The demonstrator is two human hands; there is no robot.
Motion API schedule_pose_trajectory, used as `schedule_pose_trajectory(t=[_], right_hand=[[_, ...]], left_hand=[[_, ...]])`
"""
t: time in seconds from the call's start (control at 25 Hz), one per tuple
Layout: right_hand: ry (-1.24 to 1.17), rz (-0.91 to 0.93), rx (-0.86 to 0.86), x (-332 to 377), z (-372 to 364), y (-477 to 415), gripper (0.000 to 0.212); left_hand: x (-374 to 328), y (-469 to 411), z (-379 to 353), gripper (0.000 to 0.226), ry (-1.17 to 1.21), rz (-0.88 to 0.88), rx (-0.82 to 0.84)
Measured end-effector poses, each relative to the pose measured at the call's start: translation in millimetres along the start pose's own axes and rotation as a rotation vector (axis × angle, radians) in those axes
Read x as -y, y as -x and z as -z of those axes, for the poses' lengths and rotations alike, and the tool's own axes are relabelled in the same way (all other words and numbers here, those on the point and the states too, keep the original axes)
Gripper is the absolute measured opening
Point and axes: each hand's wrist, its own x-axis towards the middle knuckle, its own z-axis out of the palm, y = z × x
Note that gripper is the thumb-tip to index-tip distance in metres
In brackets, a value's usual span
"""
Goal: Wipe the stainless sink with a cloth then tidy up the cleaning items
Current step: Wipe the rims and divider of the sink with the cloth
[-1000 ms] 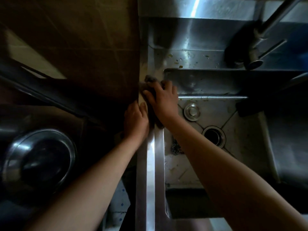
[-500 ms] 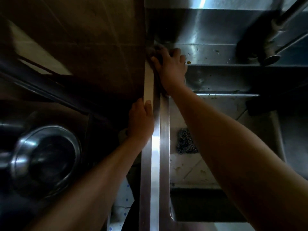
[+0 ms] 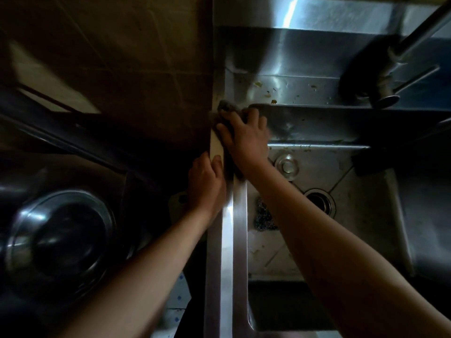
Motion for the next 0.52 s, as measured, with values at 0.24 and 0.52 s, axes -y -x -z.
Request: schedule_pose_trajectory(t=[0.24, 0.52], right_hand=[[0.053, 0.053, -0.009, 2.6, 0.0, -55.4, 0.042], [0.004, -0.165, -0.086, 1.0, 1.3, -58.2, 0.041]], left_hand=[[2.4, -0.1, -2.5, 0.034, 0.007, 0.017, 0.005], [3.1, 1.0, -2.5, 0.035, -0.008, 0.019, 0.008]])
